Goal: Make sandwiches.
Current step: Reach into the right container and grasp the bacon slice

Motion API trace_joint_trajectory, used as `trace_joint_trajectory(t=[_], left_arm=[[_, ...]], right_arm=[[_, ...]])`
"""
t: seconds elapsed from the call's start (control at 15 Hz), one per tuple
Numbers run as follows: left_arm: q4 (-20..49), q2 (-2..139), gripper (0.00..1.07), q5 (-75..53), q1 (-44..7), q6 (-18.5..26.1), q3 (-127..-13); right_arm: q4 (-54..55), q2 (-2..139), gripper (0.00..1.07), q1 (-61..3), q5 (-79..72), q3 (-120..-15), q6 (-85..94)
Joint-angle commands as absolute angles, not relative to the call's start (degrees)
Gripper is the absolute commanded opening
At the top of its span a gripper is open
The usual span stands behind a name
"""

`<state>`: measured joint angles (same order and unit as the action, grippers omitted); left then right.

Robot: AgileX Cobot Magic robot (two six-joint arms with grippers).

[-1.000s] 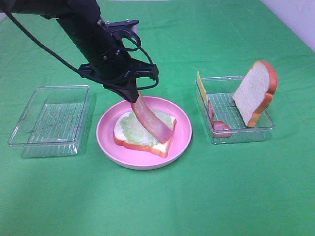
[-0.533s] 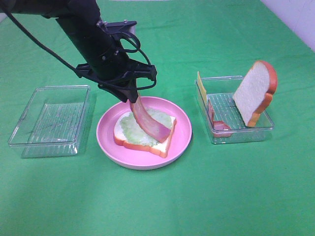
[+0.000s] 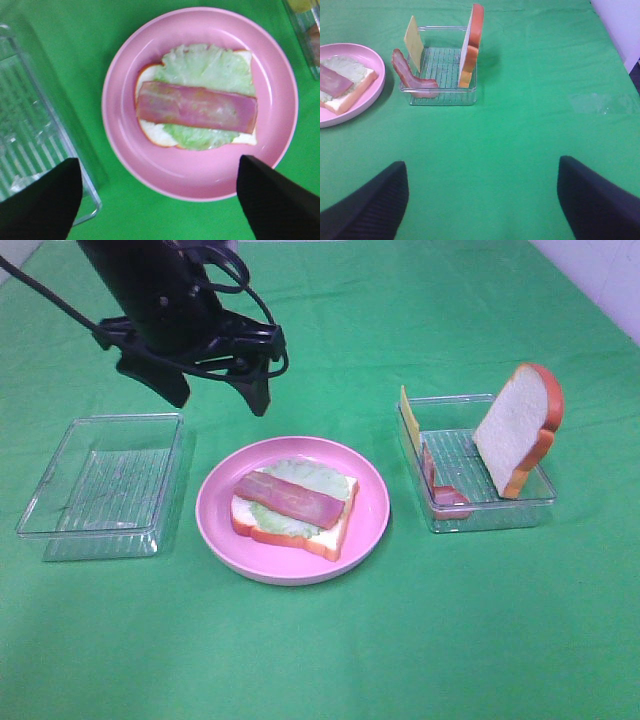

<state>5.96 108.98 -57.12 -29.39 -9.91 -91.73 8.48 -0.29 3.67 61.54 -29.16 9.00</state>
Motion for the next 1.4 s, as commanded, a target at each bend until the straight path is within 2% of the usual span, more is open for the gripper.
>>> trace_joint_trajectory(t=[0.07,0.2,0.47,0.67,0.87,1.07,1.2,1.4], left_arm=[[0.3,103.8,0.80,-66.2,-29.3,-12.8,-91.9],[-3.2,100.0,0.80,-74.0,-29.3,-12.8,-91.8],[-1.8,91.5,0.80,-73.9,-29.3,-12.7,-91.8],[0.7,81.0,0.80,-73.9,-29.5,-9.1,-91.8],[0.3,73.3,0.80,-73.8,-29.5,-5.5,-91.3],[0.3,64.2,0.80,-73.8,-29.5,-4.4,-84.7],[0.0,53.0,0.80,-73.8,-29.5,-4.2,-72.7],[0.0,43.6,0.80,-73.8,-29.5,-4.2,-63.0]], right_arm=[[8.5,-1.1,0.77,4.0,60.9,-29.0,8.9],[8.5,-1.1,0.77,4.0,60.9,-29.0,8.9],[8.5,-1.1,0.77,4.0,60.9,-29.0,8.9],[8.5,-1.1,0.77,4.0,60.9,-29.0,8.9],[8.5,-1.1,0.77,4.0,60.9,-29.0,8.9],[8.5,-1.1,0.77,4.0,60.9,-29.0,8.9],[8.5,-1.1,0.77,4.0,60.9,-29.0,8.9],[8.5,-1.1,0.77,4.0,60.9,-29.0,8.9]])
